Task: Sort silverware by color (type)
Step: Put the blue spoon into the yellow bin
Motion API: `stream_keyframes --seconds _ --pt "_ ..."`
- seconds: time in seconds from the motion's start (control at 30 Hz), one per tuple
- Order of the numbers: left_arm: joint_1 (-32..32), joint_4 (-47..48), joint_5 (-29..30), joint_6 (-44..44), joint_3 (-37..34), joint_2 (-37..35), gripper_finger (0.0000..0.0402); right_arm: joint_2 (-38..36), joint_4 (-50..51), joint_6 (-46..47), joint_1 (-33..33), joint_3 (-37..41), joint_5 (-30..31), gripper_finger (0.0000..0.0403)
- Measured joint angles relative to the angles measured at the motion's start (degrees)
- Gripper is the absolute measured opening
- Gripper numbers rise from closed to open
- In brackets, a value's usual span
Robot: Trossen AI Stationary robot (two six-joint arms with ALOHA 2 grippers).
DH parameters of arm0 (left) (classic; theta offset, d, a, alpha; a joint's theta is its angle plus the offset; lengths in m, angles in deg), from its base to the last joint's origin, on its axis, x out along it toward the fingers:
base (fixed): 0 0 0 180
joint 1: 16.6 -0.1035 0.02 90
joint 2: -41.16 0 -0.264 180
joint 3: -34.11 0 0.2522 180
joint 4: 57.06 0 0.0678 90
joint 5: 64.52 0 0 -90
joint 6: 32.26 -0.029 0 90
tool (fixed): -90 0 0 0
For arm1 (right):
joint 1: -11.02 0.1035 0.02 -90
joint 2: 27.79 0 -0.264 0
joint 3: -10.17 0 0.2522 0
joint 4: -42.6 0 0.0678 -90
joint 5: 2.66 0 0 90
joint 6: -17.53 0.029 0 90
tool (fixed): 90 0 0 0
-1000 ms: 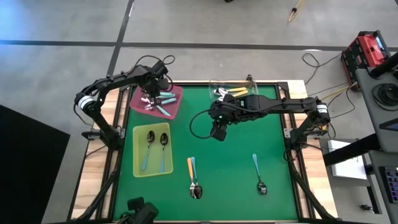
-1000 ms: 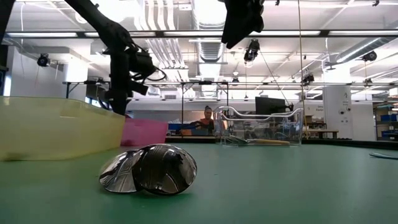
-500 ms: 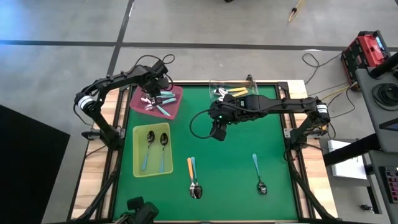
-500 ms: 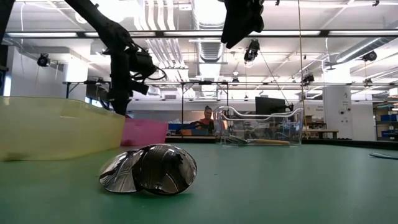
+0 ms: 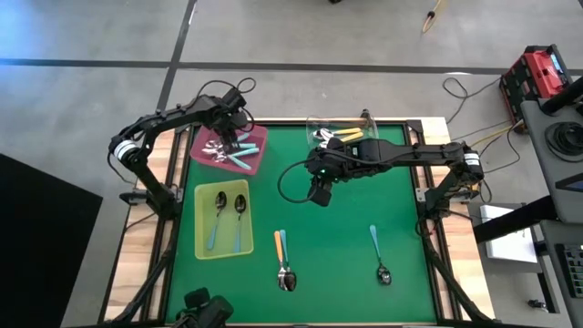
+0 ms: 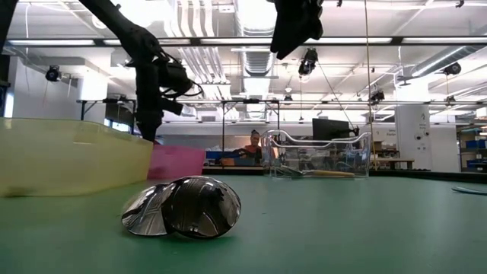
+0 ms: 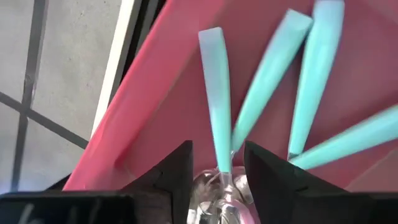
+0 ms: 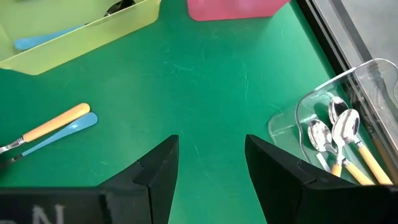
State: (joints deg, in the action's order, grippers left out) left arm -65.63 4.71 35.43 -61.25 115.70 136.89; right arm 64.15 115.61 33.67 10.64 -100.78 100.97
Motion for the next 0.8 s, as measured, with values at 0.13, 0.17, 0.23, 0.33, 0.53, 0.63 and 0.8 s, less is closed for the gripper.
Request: stream_keyframes --seconds 0.13,0.17,0.23,0.33,0.53,0.63,0.8 --pt "0.04 -0.79 0.00 5.47 0.00 -0.32 0.0123 0.00 -0.14 1.64 0.00 0.00 0.00 0.0176" --pt "0.06 -0.91 -0.02 6.65 0.00 -0.58 0.0122 0.00 -0.15 2.37 0.00 0.00 0.00 0.0176" --pt "0.20 -0.95 -0.04 8.69 -0.04 -1.46 0.0118 0.00 -0.14 3.71 0.00 0.00 -0.02 0.0176" --pt "0.72 -2.52 -0.41 11.47 -0.87 -4.21 0.0110 0.00 -0.14 5.65 0.04 0.16 0.00 0.0176" --pt "4.16 -11.84 -3.50 15.76 -7.23 -14.99 0.0095 0.00 -0.09 8.72 0.66 2.00 0.00 0.0176" --pt "7.18 -16.23 -5.43 16.60 -11.32 -21.37 0.0090 0.00 -0.12 11.32 0.66 3.23 -0.07 0.0176" --pt "13.55 -23.37 -5.53 18.16 -18.32 -31.17 0.0088 0.00 -0.22 16.54 0.66 5.19 -0.16 0.0176"
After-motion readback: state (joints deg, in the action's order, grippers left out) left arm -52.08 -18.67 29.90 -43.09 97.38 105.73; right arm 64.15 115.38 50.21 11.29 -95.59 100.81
